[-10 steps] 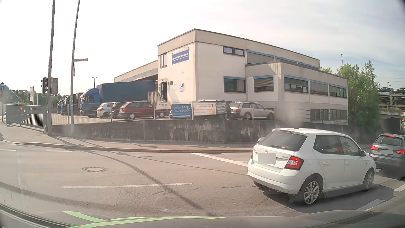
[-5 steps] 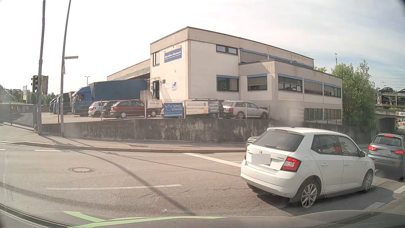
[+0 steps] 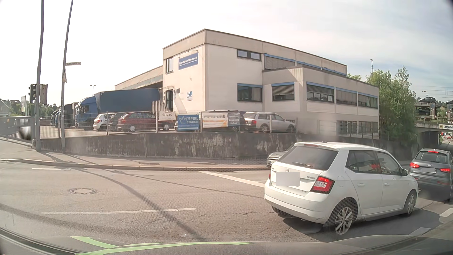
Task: Follow the waypoints while adhering to traffic rules and regulations
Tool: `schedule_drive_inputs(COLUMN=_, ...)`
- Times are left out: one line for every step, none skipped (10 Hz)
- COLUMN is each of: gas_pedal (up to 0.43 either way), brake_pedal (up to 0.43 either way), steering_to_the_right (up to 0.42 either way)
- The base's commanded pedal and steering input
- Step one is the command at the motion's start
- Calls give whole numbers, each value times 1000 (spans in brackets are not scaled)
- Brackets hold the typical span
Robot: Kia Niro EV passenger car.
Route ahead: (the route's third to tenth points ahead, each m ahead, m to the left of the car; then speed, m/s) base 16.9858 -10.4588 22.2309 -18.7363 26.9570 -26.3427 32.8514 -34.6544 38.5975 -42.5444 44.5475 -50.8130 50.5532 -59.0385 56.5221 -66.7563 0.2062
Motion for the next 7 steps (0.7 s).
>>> schedule_drive_inputs(gas_pedal=0, brake_pedal=280, steering_to_the_right=414)
schedule_drive_inputs(gas_pedal=0, brake_pedal=280, steering_to_the_right=415)
schedule_drive_inputs(gas_pedal=0, brake_pedal=280, steering_to_the_right=415)
schedule_drive_inputs(gas_pedal=0, brake_pedal=287, steering_to_the_right=416)
schedule_drive_inputs(gas_pedal=0, brake_pedal=287, steering_to_the_right=416)
schedule_drive_inputs(gas_pedal=0, brake_pedal=287, steering_to_the_right=416)
schedule_drive_inputs(gas_pedal=0, brake_pedal=287, steering_to_the_right=416)
